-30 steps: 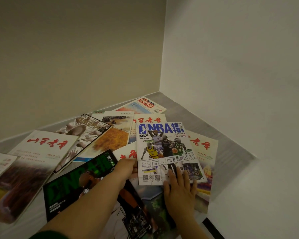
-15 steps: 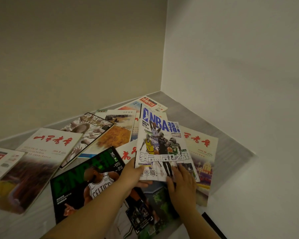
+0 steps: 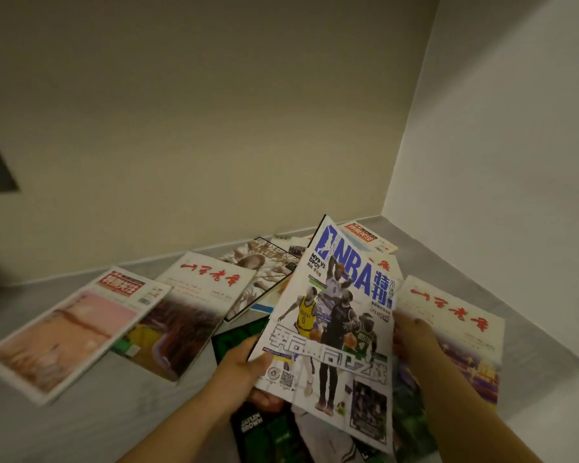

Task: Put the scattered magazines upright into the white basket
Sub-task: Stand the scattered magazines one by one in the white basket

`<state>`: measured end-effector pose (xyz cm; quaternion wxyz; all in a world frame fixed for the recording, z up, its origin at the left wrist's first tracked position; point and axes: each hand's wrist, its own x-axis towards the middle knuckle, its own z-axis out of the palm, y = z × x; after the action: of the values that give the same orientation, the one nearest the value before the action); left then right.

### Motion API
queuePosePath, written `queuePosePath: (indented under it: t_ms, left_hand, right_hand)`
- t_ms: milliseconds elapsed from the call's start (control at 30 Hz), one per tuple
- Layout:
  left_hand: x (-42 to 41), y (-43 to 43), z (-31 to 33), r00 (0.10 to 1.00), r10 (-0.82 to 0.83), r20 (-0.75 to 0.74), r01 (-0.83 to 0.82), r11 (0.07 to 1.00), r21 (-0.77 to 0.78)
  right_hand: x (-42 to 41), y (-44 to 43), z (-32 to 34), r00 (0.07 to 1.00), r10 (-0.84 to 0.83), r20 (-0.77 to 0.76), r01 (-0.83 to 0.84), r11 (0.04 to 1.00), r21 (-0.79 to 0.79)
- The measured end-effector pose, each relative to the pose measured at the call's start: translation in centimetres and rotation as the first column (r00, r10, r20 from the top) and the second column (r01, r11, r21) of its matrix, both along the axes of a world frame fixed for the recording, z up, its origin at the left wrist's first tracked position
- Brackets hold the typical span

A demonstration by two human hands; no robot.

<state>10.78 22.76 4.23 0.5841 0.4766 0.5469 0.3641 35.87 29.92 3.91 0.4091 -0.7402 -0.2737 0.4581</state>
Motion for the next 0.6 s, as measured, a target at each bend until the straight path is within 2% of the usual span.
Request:
queuePosePath:
  t_ms: [100,167,300,400,533,600]
  left_hand:
    - [-5.0,-1.4,1.0,0.999,0.004,0.049,-0.007,0.998,0.067]
    - [-8.7,-2.2,1.5,0.998,0.032,0.058,-0.038,0.994,0.100]
    - [-16.9,-3.9,2.2,0.996,0.089,0.015,-0.091,0.985,0.147]
    - [-22.9,-5.2,2.5,0.991,0.121,-0.056,-0.109,0.978,0.178]
    - [-31.0,-6.2,2.4,0.964,0.204,-0.167,-0.161,0.957,0.240]
    - [-34.5,-6.5,2.4,0.944,0.282,-0.170,-0.233,0.938,0.258]
  right_hand:
    - [-4.5,-0.4,0.7,0.981,0.040,-0.191,-0.026,0.997,0.075]
    - [-8.3,-0.8,1.6,0.958,0.104,-0.267,-0.063,0.986,0.157]
    - [-16.6,-1.6,3.8,0.947,0.268,-0.177,-0.209,0.933,0.294]
    - [-22.8,-1.8,5.1,0.953,0.298,-0.054,-0.264,0.906,0.332]
    - [-31.4,-1.9,6.1,0.908,0.414,-0.061,-0.366,0.857,0.364]
    - [-35.3,-2.1,6.5,0.893,0.446,-0.057,-0.392,0.834,0.388]
